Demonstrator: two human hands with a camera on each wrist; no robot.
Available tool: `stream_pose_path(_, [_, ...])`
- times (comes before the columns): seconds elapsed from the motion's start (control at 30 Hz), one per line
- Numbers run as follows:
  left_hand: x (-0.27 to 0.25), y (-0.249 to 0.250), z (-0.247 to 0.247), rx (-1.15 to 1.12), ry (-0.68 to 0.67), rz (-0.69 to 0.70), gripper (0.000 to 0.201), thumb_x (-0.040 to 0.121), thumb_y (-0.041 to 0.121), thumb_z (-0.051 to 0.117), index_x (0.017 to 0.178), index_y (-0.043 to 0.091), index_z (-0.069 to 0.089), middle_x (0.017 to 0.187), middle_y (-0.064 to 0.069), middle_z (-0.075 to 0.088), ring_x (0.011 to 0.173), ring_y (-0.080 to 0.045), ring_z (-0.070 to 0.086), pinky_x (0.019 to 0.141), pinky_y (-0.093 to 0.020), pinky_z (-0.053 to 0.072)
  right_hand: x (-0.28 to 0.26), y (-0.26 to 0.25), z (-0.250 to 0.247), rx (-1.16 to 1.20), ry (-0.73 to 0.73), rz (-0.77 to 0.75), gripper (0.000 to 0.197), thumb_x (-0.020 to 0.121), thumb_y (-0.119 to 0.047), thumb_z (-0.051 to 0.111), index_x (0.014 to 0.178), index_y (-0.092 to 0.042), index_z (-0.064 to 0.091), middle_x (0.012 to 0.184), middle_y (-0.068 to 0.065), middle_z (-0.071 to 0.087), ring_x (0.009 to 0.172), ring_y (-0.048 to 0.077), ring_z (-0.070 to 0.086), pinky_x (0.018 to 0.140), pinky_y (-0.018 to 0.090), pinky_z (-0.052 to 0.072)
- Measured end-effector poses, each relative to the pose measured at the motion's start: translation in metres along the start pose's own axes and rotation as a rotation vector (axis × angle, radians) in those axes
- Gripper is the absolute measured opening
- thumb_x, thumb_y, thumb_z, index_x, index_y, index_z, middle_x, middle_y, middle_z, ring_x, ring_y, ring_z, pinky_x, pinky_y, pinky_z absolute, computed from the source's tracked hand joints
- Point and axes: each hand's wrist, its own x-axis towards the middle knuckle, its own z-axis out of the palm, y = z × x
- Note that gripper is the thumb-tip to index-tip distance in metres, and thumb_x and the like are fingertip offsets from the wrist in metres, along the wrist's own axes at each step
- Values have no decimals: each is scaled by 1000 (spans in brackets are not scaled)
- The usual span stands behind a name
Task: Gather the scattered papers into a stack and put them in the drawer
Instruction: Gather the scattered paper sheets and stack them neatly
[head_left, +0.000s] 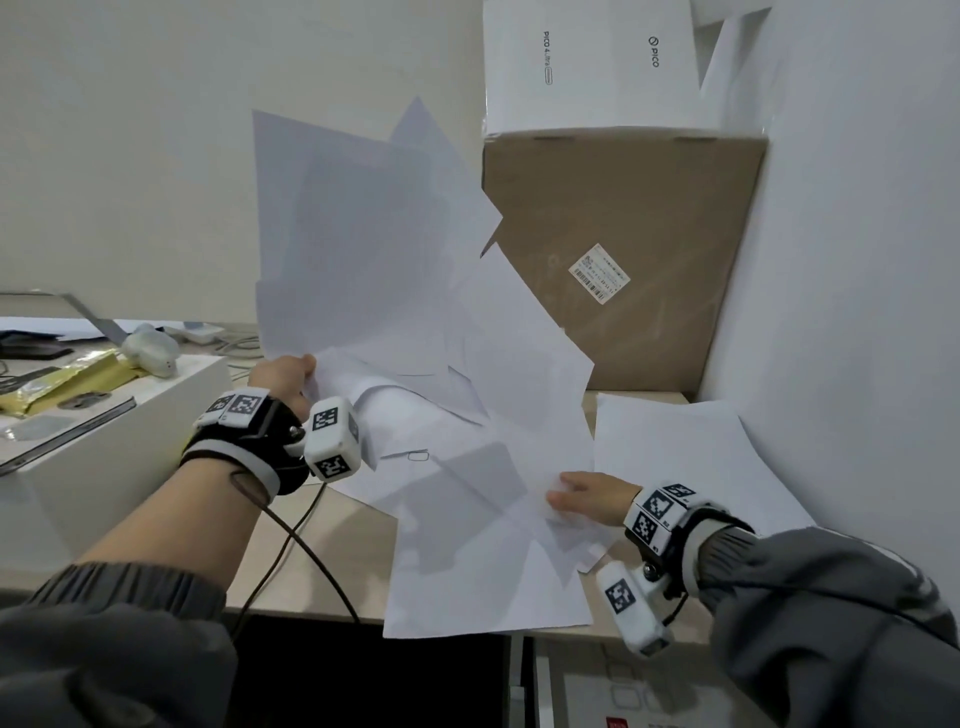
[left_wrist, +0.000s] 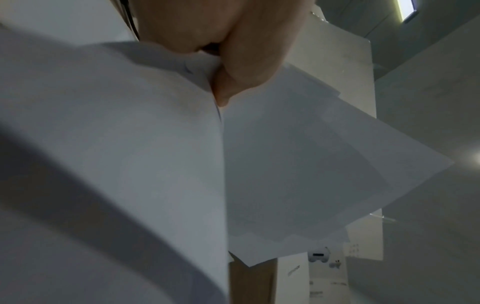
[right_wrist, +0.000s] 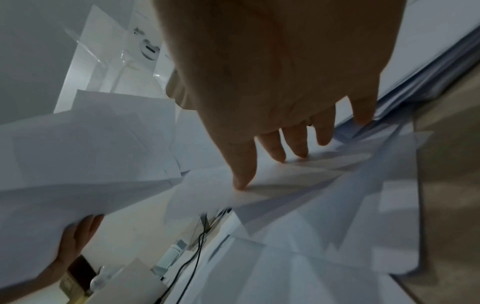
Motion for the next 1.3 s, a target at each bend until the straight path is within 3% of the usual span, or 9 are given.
stream_pose_path(0.17, [8, 7, -9, -114, 24, -70, 39, 97, 12, 52, 134, 3, 47, 128, -10, 58, 120, -27, 55, 86, -35, 45, 2, -4, 11, -165, -196, 11, 102, 77, -76, 43, 151, -11, 14, 158, 4, 22, 144, 21, 24, 118, 35, 17])
stream_pose_path(0.27, [14, 8, -17, -83, 15, -104, 37, 99, 14, 48, 134, 2, 46, 123, -4, 56, 118, -25, 54, 87, -37, 41, 2, -6, 17, -263, -195, 40, 77, 94, -55, 41, 149, -7, 18, 157, 9, 23, 144, 24, 24, 117, 33, 18])
stream_pose_path(0.4, [31, -1, -30, -1, 80, -78, 25, 100, 16, 46, 117, 0, 54, 114, -12, 62, 92, -23, 52, 84, -34, 36, 6, -6, 13, -127, -59, 47, 84, 90, -57, 47, 151, -8, 15, 158, 7, 20, 144, 21, 25, 116, 31, 20])
stream_pose_path(0.5, [24, -11, -29, 46, 72, -98, 33, 101, 13, 43, 128, -5, 49, 117, -11, 59, 96, -25, 53, 85, -35, 35, 2, -22, 12, 72, 123, -56, 94, 83, -61, 55, 151, -13, 13, 157, 3, 22, 143, 20, 26, 114, 33, 23])
stream_pose_path(0.63, [14, -34, -23, 87, 28, -139, 44, 102, 10, 37, 143, -6, 34, 148, -22, 39, 136, -34, 39, 106, -41, 35, 6, -50, 29, -27, 61, -142, 110, 76, -56, 68, 152, -15, 0, 160, 3, 9, 147, 20, 15, 118, 35, 18])
stream_pose_path(0.83, [5, -55, -23, 37, -55, -212, 43, 103, 13, 38, 141, -7, 35, 147, -17, 42, 135, -31, 41, 106, -39, 36, 27, -39, 40, -52, 107, 30, 65, 88, -9, 46, 146, -17, 18, 133, 15, 48, 121, 32, 51, 99, 36, 44])
stream_pose_path(0.97, [7, -60, -20, -64, -127, -251, 39, 99, 22, 48, 131, -1, 48, 132, -7, 56, 108, -30, 59, 79, -39, 46, 31, -32, 33, -3, 52, 63, 61, 97, -26, 45, 149, -10, 17, 148, 15, 37, 132, 30, 42, 104, 33, 37])
stream_pose_path(1.13, [1, -53, -2, -138, -150, -183, 30, 96, 22, 55, 121, 6, 54, 117, -8, 63, 106, -24, 59, 84, -41, 47, 21, -37, 13, 267, 36, -11, 66, 96, -52, 38, 148, -13, 28, 154, 5, 30, 141, 22, 30, 113, 33, 22])
stream_pose_path(1.3, [0, -69, 6, -217, -237, -173, 34, 94, 14, 57, 128, 11, 55, 122, -11, 64, 109, -34, 61, 89, -51, 50, 11, -38, -28, 990, 195, -57, 73, 88, -71, 18, 122, -22, 59, 114, -2, 65, 99, 17, 61, 77, 34, 38])
